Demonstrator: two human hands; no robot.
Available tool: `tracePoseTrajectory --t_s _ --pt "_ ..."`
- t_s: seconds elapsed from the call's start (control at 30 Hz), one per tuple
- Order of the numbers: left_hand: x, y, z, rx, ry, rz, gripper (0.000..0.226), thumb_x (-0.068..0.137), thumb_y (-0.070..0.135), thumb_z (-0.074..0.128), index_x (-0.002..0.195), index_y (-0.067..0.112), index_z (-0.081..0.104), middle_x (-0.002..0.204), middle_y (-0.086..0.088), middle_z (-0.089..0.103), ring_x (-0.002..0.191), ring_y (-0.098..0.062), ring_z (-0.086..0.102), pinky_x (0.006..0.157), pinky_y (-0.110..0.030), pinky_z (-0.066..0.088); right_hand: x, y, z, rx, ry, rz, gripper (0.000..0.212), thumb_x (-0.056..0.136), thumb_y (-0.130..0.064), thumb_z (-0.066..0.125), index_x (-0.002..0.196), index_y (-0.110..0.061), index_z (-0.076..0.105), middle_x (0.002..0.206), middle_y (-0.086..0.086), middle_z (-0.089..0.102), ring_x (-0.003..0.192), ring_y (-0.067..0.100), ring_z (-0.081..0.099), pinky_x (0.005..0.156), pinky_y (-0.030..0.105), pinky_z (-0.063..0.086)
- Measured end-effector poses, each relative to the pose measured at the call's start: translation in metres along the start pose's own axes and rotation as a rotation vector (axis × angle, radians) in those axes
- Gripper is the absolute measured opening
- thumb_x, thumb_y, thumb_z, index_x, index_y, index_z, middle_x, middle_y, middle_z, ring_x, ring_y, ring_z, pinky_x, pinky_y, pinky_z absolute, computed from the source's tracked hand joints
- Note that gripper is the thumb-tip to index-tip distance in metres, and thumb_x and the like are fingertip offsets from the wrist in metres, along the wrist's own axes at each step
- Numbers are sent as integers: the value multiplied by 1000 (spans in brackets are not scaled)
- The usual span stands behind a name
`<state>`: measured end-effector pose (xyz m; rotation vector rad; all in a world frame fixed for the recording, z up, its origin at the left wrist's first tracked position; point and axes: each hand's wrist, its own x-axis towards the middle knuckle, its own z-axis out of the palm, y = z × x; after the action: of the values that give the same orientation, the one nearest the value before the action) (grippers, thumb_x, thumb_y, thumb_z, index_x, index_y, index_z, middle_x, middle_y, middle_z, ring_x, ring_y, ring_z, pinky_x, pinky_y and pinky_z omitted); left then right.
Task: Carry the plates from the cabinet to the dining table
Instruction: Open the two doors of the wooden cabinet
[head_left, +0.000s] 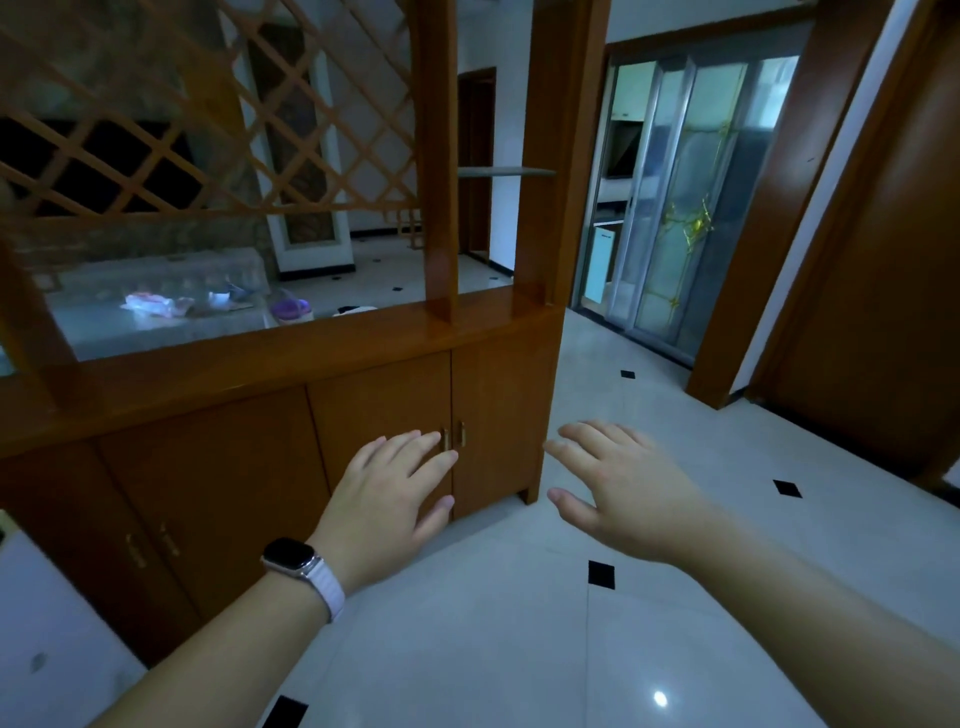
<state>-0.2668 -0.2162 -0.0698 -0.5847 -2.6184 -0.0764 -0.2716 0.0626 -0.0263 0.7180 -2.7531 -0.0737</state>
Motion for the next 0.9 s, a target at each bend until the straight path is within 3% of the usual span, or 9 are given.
tracePoseTrajectory --t_s 0.33,0.5,0.9 --pt "65 -13 53 27 -65 -51 44 90 45 50 128 26 59 135 0 58 127 -22 51 105 -43 38 54 53 56 74 18 -11 51 91 -54 39 126 -23 59 124 0 62 119 22 54 99 39 44" --pt "110 -10 93 70 -115 -92 47 90 46 43 128 25 59 135 -1 58 126 -21 52 105 -43 39 93 103 99 121 26 -47 51 92 -52 38 124 -20 61 122 3 63 117 26 56 99 42 45" --pt "252 8 158 167 -191 -149 47 91 48 49 133 27 54 140 -1 53 130 -22 47 107 -43 35 193 242 156 184 3 -104 56 92 -55 33 127 -19 59 127 4 61 119 27 54 99 43 43"
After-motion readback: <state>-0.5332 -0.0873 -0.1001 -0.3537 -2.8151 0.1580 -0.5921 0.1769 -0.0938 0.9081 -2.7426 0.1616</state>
